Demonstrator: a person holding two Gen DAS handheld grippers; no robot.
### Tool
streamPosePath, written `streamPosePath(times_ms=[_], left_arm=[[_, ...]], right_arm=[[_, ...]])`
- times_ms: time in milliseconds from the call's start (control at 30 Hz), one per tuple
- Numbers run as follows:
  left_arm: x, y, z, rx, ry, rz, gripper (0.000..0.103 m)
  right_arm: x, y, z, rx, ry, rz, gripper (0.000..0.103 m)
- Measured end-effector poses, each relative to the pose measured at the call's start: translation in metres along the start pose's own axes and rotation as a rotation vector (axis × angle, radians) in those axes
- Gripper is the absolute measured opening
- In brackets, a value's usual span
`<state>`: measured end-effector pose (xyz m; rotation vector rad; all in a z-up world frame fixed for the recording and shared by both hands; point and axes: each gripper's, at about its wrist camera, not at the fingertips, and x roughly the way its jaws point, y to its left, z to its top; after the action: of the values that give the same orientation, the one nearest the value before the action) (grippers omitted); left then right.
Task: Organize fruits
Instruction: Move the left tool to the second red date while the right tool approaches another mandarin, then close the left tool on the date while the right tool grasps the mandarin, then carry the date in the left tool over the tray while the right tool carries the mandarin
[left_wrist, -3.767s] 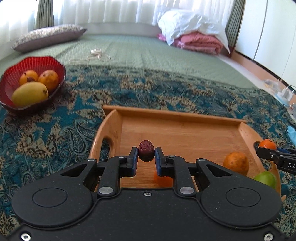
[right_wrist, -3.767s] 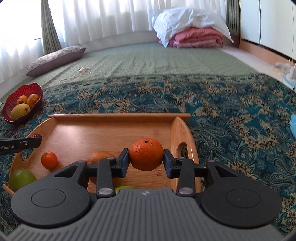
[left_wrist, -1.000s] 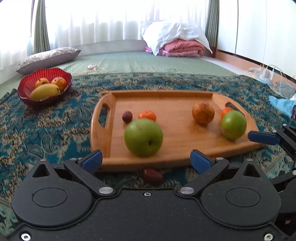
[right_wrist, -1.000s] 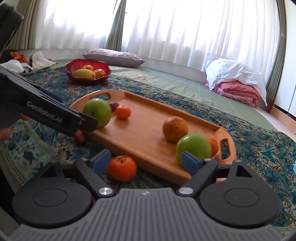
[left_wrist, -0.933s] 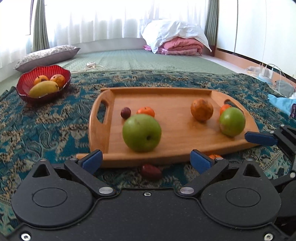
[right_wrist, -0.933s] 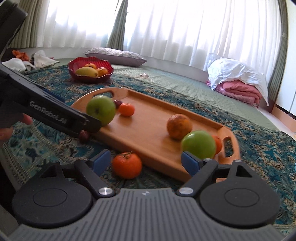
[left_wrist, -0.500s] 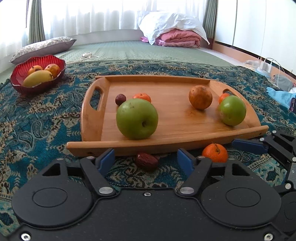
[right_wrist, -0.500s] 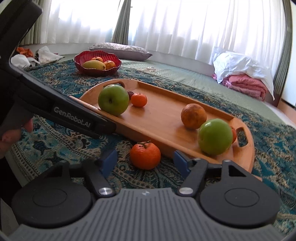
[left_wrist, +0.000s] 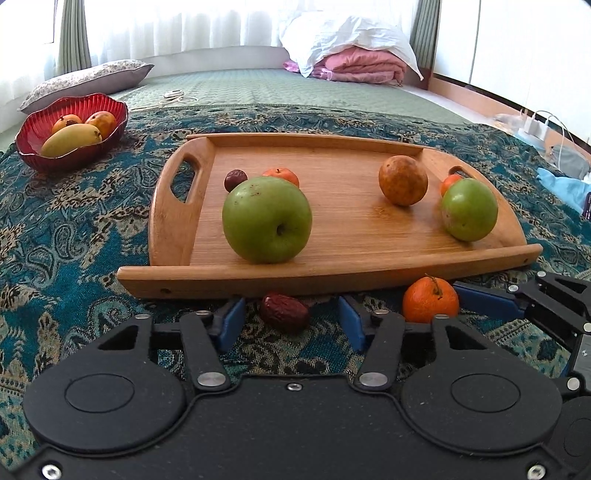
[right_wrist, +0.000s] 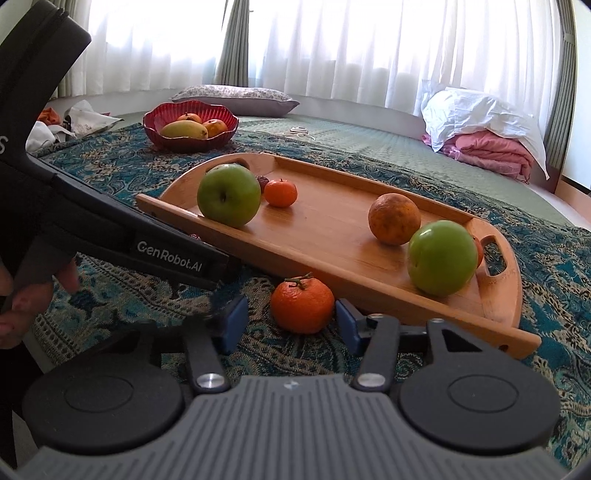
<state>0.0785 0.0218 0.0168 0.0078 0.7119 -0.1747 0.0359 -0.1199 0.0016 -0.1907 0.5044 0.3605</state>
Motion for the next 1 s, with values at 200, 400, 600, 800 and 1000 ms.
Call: streamPosePath(times_ms=[200,400,600,800,1000], left_arm=[[-0.006,-0.001,0.0,0.011,-0.02,-0.001,0.027],[-0.022,-0.012,0.002,0.063,-0.08,0.009,0.027],[-0.039,-0.022,0.011,0.096,-0.144,-0.005,0.027],[-0.043,-0.024,0.034,0.08,-0.18,-0.012,0.027],[-0.031,-0.021,0.071,0.056,-0.191,-0.018,0.027]], right_arm=[[-0.001,-0.002,0.002,0.024,0.0,-0.023,0.042],[-0.009,-0.003,0.004,0.034,-0.041,-0.039,0.041],[-0.021,-0.01,0.017,0.056,-0.103,-0.072,0.041],[-0.02,-0.031,0.037,0.1,-0.139,-0.117,0.041],[-0.009,-0.063,0.062,0.171,-0.131,-0.161,0.041]])
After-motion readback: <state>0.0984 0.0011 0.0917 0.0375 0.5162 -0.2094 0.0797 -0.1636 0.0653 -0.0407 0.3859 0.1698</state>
